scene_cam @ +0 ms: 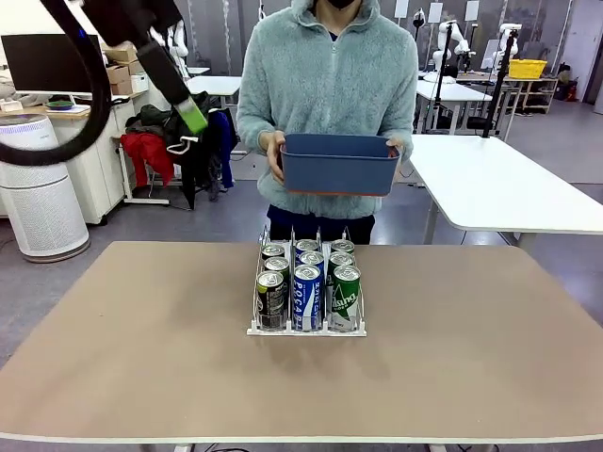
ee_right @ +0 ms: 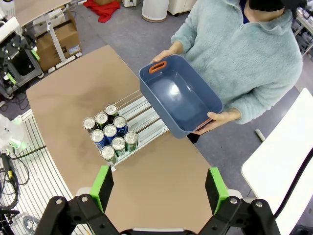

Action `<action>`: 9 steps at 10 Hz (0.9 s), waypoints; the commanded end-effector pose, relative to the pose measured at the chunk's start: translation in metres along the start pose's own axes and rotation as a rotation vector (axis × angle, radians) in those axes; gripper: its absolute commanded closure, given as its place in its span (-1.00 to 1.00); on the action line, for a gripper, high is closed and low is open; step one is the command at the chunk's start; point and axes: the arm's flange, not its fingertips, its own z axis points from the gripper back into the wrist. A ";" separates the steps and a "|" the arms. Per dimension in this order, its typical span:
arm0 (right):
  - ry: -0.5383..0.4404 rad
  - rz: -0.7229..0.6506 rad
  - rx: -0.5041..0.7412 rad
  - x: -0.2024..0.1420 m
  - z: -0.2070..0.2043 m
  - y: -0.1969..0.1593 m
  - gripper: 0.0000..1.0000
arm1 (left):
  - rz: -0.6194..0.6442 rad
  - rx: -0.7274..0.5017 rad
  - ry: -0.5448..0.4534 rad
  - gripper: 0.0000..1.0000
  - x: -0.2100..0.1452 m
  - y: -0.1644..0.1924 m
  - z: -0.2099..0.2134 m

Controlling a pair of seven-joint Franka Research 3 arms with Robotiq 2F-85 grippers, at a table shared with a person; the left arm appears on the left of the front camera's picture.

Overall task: Fill the beverage cans into the dispenser.
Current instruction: Place the picked Pepsi coke in the line of the Automatic Can Dispenser with the same cans.

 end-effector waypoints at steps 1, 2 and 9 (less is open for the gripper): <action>0.000 -0.013 -0.001 0.000 0.000 0.001 -1.00 | -0.018 0.082 0.041 -1.00 0.009 0.002 0.026; 0.000 -0.013 -0.001 0.000 0.000 0.001 -1.00 | -0.028 0.133 0.046 -1.00 0.011 -0.001 0.041; 0.000 -0.013 -0.001 0.000 0.000 0.001 -1.00 | 0.098 0.412 -0.012 -1.00 0.023 -0.016 0.068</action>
